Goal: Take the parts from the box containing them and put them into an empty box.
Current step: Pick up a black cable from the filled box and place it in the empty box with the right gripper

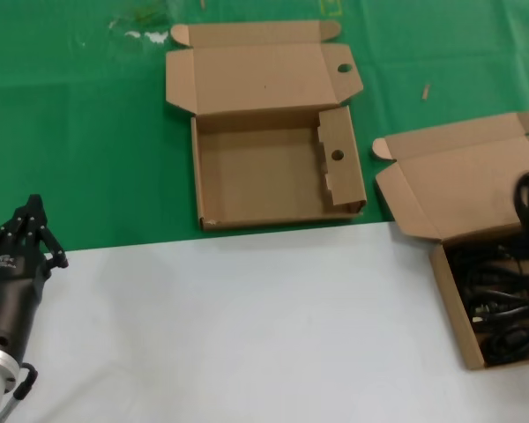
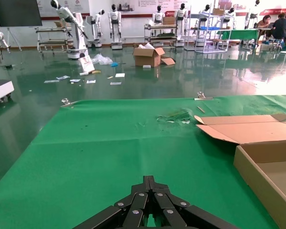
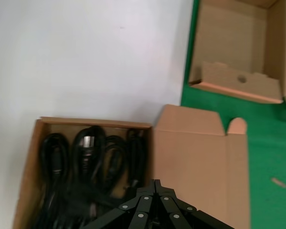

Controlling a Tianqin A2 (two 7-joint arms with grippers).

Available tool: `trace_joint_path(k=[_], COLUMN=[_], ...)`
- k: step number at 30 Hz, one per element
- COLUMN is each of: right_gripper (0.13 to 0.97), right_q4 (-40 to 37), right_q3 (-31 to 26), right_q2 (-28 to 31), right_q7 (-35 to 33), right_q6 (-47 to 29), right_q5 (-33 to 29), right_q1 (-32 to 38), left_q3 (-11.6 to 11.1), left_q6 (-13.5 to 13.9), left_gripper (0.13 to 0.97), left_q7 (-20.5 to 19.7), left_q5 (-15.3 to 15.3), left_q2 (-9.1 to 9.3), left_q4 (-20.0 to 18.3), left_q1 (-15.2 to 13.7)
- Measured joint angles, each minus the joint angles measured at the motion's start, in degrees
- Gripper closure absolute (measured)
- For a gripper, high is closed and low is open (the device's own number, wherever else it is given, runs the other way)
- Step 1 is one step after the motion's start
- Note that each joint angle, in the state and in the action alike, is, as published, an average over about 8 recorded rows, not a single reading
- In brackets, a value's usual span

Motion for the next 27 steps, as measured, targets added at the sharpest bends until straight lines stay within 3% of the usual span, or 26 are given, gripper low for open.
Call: trace_joint_path(k=[13,27], right_gripper=[0.955,0.955], right_q4=[-2.96,-12.66], right_q3=[-2.96,-8.00], right_q2=[-7.77,-21.98], right_q7=[1.27,0.48], right_q6=[-1.18,3.48], right_q5=[-3.72,-7.92], right_q1=[10.01,19.45], left_q3=[0.00,0.00], left_q6=[0.00,0.00], left_gripper=[0.957,0.957], left_q7=[0.00,0.00], left_q5=[0.00,0.00], left_q2=[0.00,0.00], left_q4=[0.00,0.00], left_q1=[0.00,0.00])
